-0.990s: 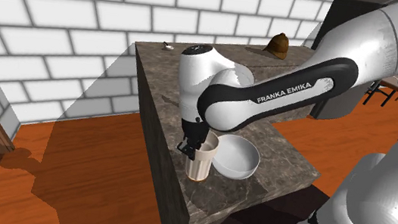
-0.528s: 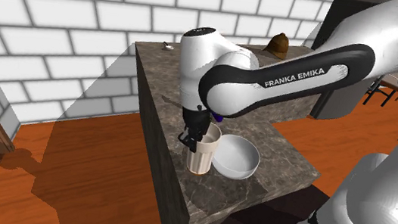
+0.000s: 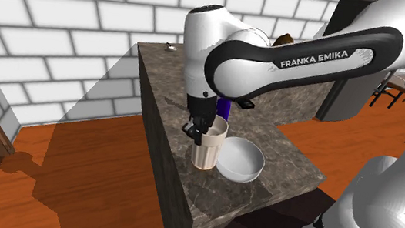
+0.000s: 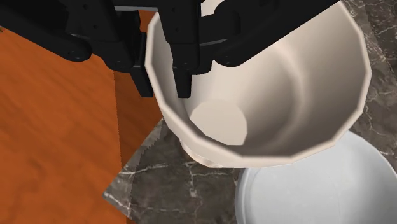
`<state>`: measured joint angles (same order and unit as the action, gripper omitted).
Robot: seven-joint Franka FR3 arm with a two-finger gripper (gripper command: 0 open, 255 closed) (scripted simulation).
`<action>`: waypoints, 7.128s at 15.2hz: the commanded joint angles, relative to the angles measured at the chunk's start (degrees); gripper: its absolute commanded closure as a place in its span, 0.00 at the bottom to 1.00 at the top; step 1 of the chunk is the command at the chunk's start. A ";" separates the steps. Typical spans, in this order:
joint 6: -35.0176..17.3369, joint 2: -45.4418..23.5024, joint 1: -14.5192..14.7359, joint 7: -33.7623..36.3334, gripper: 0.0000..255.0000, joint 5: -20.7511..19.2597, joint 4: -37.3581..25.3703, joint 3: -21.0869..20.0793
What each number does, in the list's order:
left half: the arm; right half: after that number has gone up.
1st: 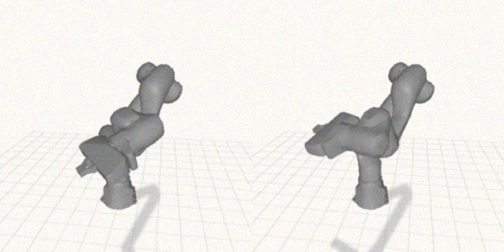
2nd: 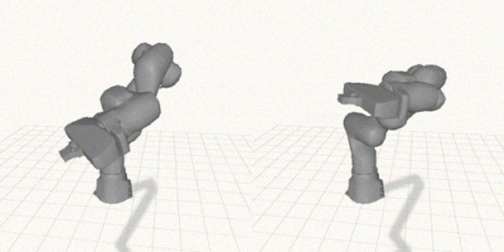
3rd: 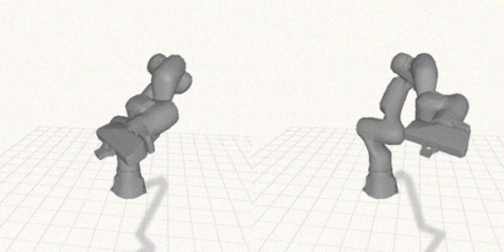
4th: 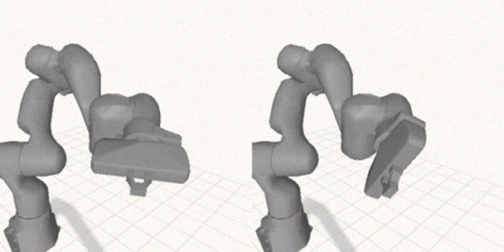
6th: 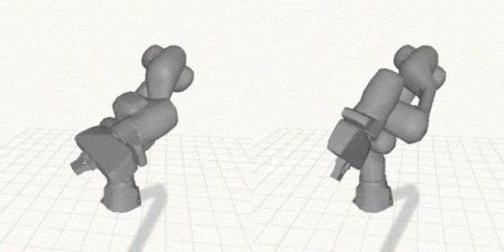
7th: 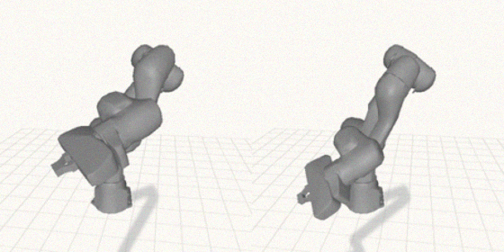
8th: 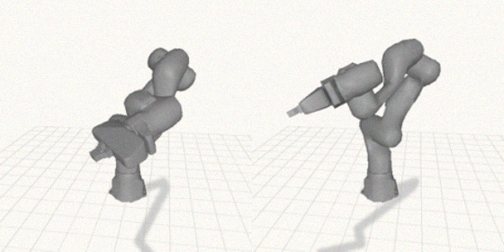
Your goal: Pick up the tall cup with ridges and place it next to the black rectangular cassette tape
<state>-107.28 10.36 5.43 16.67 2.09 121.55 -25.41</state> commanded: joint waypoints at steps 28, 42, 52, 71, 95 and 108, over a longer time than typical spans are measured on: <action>22.50 -0.59 -0.58 -0.51 1.00 -0.57 -23.06 0.78; 21.28 0.01 -7.96 -18.93 1.00 -3.61 -21.70 11.88; 20.83 -6.39 -13.62 -31.57 1.00 -6.31 -28.35 19.03; 20.25 -23.91 -22.09 -47.33 1.00 -7.13 -46.63 26.32; 1.03 -22.10 -22.24 -45.78 1.00 -7.36 -25.53 26.36; -8.24 -24.35 -22.32 -44.99 1.00 -7.64 -18.50 26.42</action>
<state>-114.87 -13.68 -16.96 -28.50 -5.52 102.81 1.06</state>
